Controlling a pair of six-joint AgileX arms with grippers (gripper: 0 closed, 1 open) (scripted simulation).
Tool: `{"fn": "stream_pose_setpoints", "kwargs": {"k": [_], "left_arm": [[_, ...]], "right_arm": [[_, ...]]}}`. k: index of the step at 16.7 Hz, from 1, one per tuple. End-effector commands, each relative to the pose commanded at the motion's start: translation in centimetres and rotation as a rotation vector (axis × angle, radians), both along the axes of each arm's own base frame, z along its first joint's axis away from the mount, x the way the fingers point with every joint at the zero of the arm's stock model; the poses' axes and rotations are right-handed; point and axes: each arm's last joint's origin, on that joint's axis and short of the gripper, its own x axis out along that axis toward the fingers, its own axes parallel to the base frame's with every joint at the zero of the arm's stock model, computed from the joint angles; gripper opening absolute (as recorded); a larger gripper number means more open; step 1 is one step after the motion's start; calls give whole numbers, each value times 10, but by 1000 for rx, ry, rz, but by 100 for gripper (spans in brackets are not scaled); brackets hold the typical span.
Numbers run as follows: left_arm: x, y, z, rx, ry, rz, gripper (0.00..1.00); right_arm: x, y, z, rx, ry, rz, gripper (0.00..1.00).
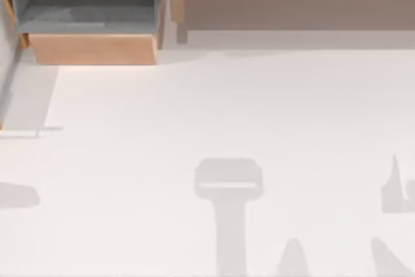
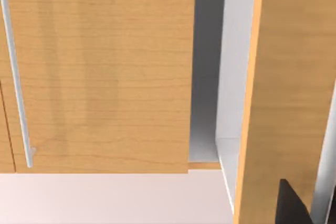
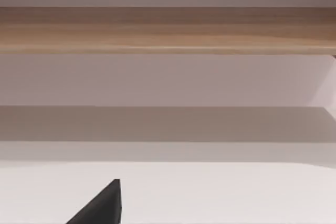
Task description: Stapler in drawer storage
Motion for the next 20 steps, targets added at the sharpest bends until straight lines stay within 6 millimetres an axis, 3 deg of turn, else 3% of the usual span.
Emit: {"fn": "stream_pose_setpoints", "kwargs": {"k": [8, 16, 20], "left_arm": [[0, 0, -4, -16, 17, 1, 0], [57, 0, -4, -16, 17, 2, 0], [63, -1, -4, -16, 16, 2, 0]], "right_arm": [[0, 0, 0, 0, 0, 0, 100], [0, 0, 0, 0, 0, 0, 100], [0, 0, 0, 0, 0, 0, 100]]}}
